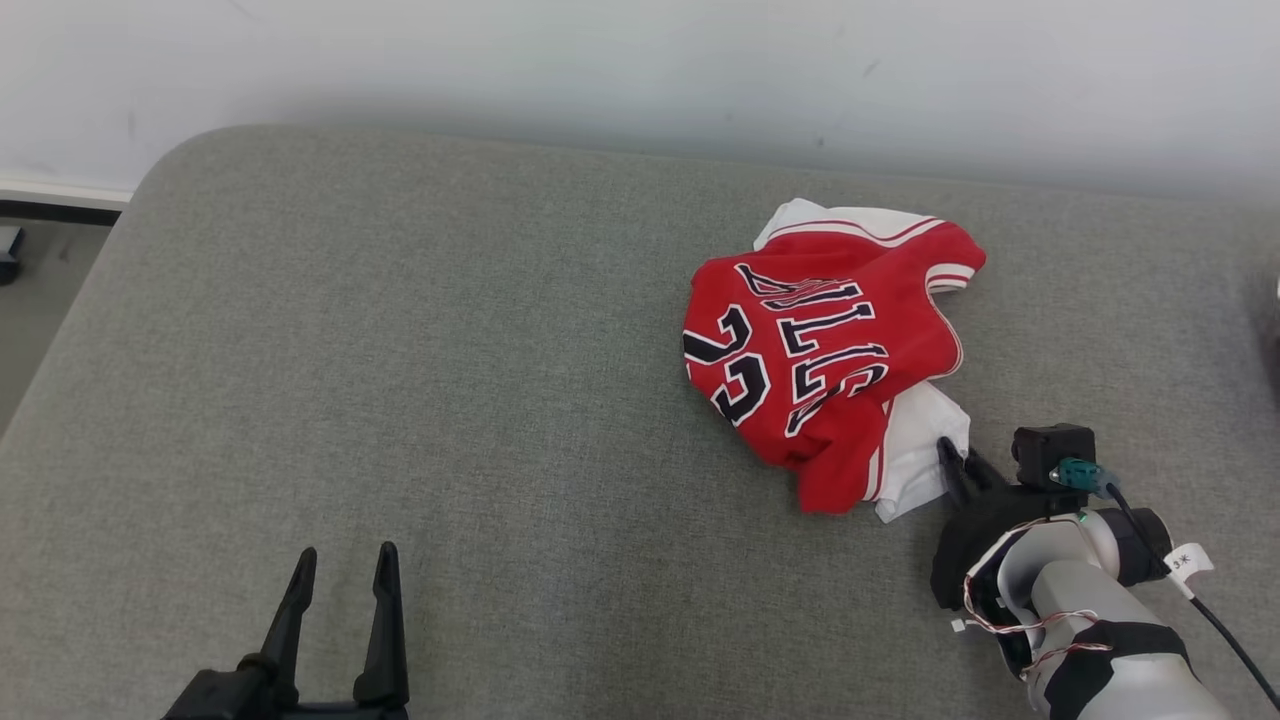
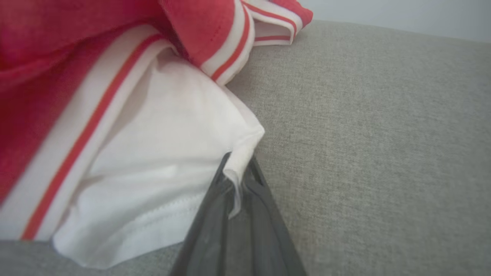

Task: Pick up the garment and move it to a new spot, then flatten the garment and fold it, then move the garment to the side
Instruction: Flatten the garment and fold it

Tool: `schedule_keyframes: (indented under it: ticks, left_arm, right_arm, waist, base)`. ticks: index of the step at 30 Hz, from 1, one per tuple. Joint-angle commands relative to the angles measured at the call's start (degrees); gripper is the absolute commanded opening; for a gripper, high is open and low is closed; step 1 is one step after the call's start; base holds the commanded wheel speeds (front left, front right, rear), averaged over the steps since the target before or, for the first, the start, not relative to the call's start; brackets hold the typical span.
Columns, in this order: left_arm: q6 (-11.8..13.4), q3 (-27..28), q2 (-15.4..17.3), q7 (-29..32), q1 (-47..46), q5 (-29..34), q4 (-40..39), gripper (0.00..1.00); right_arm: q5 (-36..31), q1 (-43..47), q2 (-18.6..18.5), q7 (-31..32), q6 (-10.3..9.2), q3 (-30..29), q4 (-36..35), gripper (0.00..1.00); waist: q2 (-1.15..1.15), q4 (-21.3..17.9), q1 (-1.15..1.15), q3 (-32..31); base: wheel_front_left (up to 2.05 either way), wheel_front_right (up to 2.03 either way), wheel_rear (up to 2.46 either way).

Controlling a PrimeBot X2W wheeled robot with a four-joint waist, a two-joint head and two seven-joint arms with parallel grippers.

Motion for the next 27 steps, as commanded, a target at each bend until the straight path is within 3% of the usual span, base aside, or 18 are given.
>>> schedule_keyframes:
  ticks: [1,6,14,19,27]
  left_arm:
    - [0.0,0.3,-0.1,-0.1,0.5,-0.3,0.2,1.00]
    - [0.0,1.3,-0.1,-0.1,1.7,-0.7,0.3,1.00]
    - [-0.1,2.7,-0.1,-0.1,3.5,-0.9,0.1,1.00]
    - [0.0,3.2,-0.1,-0.1,3.0,-1.1,-0.3,1.00]
    - [0.0,2.6,-0.1,-0.1,2.3,-0.7,-0.4,1.00]
  right_arm:
    - [1.2,0.4,-0.1,-0.5,-0.12,0.5,0.2,0.00]
    - [6.1,2.2,0.6,-2.0,-0.12,0.7,-3.7,0.00]
    - [11.4,12.0,-2.0,-2.0,-0.12,2.7,-23.0,0.00]
    - [11.0,21.8,-3.3,-2.0,-0.12,-0.3,-34.5,0.00]
    - [12.1,39.2,0.2,-0.3,-0.12,-5.8,-47.7,0.00]
  waist:
    - [-0.01,-0.7,-0.01,-0.8]
    - [-0.01,-3.1,-0.01,-3.1]
    - [-0.01,-9.7,-0.01,-4.7]
    - [-0.01,-13.1,-0.01,-4.7]
    - [-0.01,-15.5,-0.01,-4.4]
  base:
    - [0.00,0.00,0.00]
    - [0.00,0.00,0.00]
    - [0.00,0.00,0.00]
    - [0.00,0.00,0.00]
    - [0.00,0.00,0.00]
